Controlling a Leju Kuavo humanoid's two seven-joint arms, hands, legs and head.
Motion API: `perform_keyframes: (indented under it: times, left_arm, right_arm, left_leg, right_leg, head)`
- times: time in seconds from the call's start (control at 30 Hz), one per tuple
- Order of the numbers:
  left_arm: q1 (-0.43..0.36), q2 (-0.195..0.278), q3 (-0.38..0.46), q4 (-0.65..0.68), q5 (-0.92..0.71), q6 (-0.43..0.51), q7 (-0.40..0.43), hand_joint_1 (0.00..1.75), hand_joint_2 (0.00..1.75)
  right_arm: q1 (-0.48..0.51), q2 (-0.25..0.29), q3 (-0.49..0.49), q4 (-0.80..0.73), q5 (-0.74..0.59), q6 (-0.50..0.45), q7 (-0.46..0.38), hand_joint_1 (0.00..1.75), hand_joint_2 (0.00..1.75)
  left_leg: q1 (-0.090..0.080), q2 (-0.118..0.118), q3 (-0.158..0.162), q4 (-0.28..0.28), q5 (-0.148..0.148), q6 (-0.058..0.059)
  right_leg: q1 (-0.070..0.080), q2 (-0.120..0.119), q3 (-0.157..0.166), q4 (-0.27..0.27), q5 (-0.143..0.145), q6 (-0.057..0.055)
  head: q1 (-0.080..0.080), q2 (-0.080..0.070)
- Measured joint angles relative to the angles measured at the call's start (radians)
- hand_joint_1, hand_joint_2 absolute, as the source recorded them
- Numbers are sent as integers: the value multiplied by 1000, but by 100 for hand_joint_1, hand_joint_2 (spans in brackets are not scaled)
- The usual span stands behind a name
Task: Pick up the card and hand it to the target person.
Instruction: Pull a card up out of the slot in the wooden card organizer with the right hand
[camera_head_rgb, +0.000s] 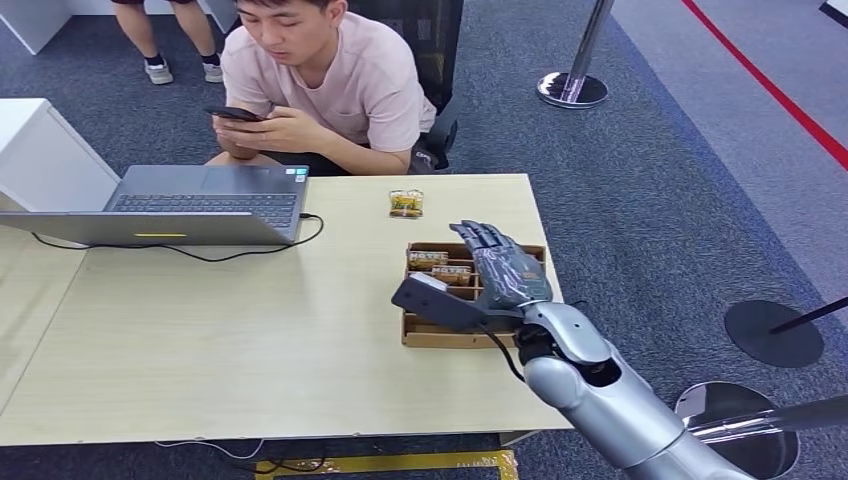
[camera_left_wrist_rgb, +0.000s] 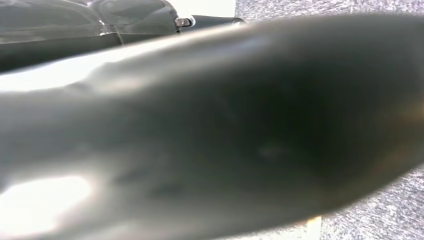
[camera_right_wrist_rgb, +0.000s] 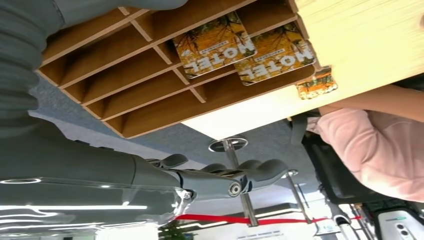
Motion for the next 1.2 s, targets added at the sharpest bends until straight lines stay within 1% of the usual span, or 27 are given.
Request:
perform_keyframes:
  times: [0.23,0.43,0.53,0.63,0.8,0.93,1.2]
  left_arm:
    - [0,0,-4,0,-6,-1,-4,0,0]
    - [0,1,-4,1,-8,-1,-1,0,0]
    - [0,2,-4,1,-9,-1,0,0,0]
    - [-1,3,-6,1,-11,-2,-1,0,0]
    - [-3,7,1,1,-4,0,-4,0,0]
    - [-3,10,5,0,-1,2,-5,0,0]
    - [-6,14,6,-2,-2,2,0,0,0]
  right_arm:
    - [-4,-6,-7,24,22,-25,30,25,175]
    - [-4,-15,-7,21,52,-38,58,31,175]
    - [-7,-18,-4,23,56,-38,59,33,175]
    - [-23,-28,22,33,74,-25,45,32,175]
    - [-94,-48,85,108,71,16,-10,29,175]
    - [-148,-55,112,166,60,18,-25,28,175]
    - [-191,-46,156,201,44,39,-31,31,175]
  left_leg:
    - [0,0,-1,1,0,0]
    - [0,-1,-1,1,0,0]
    - [0,0,-1,1,0,0]
    - [0,0,-1,1,0,0]
    - [0,1,-1,1,0,0]
    - [0,1,-1,1,0,0]
    - [0,0,0,1,0,0]
  right_leg:
    - [0,0,0,1,0,0]
    - [0,-1,-1,1,0,1]
    - [0,0,-1,1,0,0]
    - [0,0,-1,0,0,0]
    - [0,1,-1,1,0,0]
    - [0,1,-1,1,0,0]
    - [0,0,0,1,0,1]
  head:
    - [0,0]
    - [0,0]
    - [0,0]
    - [0,0]
    - [0,0]
    - [0,0]
    - [0,0]
